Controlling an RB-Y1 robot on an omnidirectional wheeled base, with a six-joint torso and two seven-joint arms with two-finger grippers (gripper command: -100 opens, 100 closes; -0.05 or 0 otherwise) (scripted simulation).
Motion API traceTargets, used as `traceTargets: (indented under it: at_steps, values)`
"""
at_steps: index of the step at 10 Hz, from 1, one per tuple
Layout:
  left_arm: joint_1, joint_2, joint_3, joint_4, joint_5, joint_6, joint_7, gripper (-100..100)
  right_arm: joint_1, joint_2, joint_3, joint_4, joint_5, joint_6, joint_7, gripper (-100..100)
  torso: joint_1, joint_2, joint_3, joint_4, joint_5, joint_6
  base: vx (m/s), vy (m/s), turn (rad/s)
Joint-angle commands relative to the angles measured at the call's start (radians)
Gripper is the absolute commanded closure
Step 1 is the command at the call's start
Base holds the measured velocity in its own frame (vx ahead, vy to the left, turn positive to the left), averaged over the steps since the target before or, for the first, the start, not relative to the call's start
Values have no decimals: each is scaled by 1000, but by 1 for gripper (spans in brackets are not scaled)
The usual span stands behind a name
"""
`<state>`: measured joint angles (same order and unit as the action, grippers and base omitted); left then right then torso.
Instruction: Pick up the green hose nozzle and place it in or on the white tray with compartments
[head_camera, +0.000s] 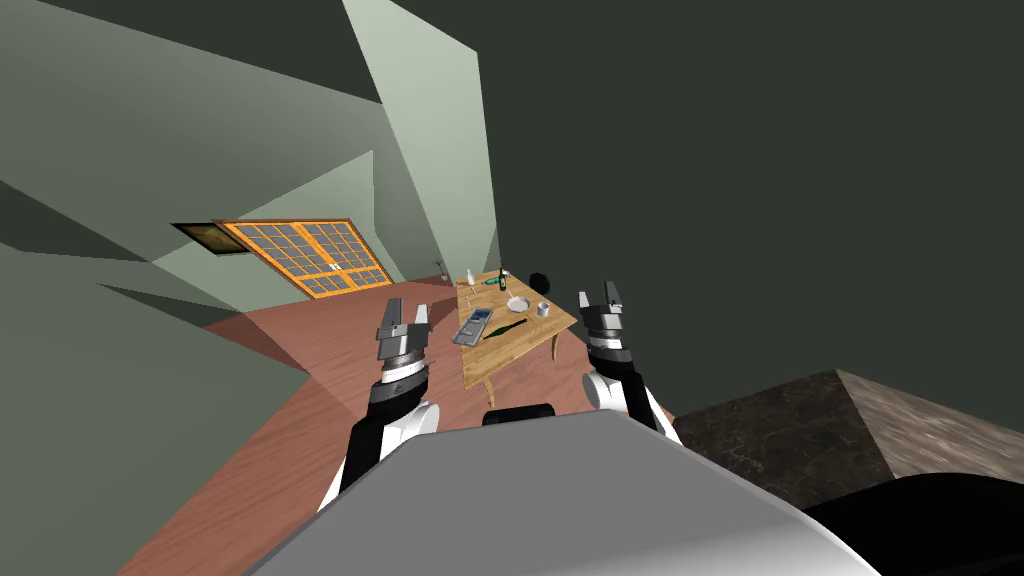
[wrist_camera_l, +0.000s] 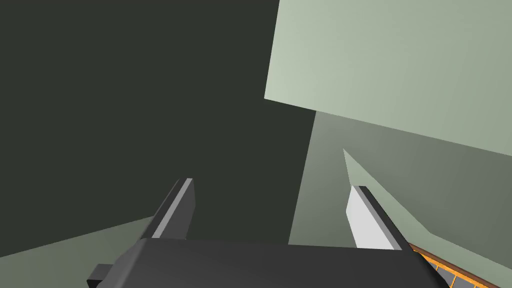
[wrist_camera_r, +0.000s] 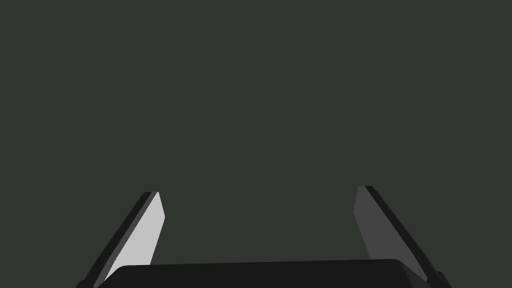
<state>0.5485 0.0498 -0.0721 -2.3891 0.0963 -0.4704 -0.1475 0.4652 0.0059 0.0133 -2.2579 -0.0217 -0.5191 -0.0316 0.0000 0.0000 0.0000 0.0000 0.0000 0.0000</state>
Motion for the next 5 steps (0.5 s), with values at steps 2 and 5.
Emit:
traceTargets:
  at_steps: [2,5]
  values:
    - [-36,32,28,45,9,51,19,-100,0,0,0,0,0,0,0,0,-9,4,2,1,-2,0,-96,-217,-101]
    - [-84,53,64,108,19,119,43,-100,0,0,0,0,0,0,0,0,-14,3,2,1,-3,0,-47,-212,-91]
